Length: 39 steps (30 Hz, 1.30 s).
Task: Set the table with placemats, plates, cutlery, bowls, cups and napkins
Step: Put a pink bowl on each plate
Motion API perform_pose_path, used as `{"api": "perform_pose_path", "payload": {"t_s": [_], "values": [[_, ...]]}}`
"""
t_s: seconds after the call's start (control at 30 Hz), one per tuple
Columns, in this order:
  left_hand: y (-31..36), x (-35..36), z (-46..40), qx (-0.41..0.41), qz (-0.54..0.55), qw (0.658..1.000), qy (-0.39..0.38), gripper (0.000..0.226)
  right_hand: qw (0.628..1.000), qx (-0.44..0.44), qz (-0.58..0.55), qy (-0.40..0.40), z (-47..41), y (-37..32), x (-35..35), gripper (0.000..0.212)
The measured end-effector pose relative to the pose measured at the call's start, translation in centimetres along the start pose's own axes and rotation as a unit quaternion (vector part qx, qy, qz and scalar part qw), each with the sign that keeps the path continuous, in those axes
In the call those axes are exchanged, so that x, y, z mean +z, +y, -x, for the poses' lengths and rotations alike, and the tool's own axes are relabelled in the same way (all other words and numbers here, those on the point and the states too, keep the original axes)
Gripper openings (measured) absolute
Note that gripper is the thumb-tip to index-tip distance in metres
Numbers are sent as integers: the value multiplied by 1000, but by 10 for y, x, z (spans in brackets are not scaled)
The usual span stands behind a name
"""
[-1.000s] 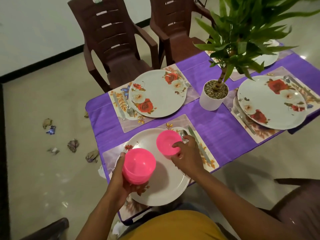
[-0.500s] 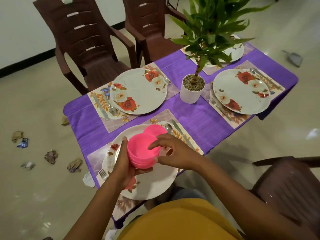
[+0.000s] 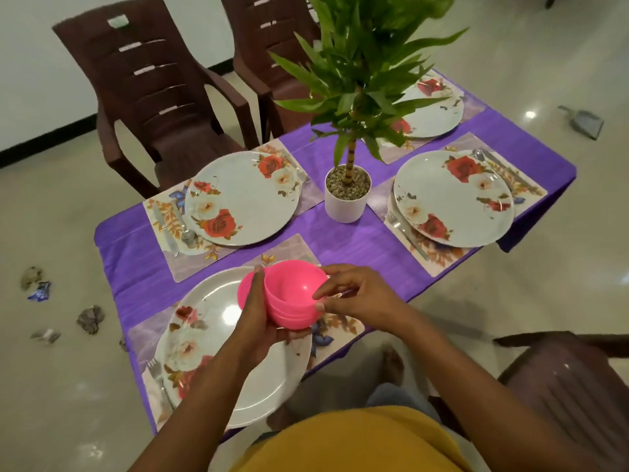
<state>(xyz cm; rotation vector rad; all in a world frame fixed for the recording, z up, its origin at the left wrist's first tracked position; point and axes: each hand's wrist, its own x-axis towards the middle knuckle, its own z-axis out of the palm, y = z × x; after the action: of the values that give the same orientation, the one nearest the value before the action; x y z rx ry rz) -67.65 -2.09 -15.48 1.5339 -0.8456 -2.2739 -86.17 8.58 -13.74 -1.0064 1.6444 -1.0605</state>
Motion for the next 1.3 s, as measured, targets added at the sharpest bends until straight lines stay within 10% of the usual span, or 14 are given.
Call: {"api": "perform_pose_path", "payload": {"t_s": [0.43, 0.83, 1.3], "values": [[-40, 164, -15, 18, 73, 997, 21, 63, 997, -20, -45, -57, -2, 17, -184, 18], [-56, 245, -63, -13, 29, 999, 35, 52, 982, 50, -158, 94, 18, 43, -268, 17], [-26, 290, -121, 18, -107, 994, 3, 41, 925, 123, 43, 358, -13, 88, -317, 27]]}}
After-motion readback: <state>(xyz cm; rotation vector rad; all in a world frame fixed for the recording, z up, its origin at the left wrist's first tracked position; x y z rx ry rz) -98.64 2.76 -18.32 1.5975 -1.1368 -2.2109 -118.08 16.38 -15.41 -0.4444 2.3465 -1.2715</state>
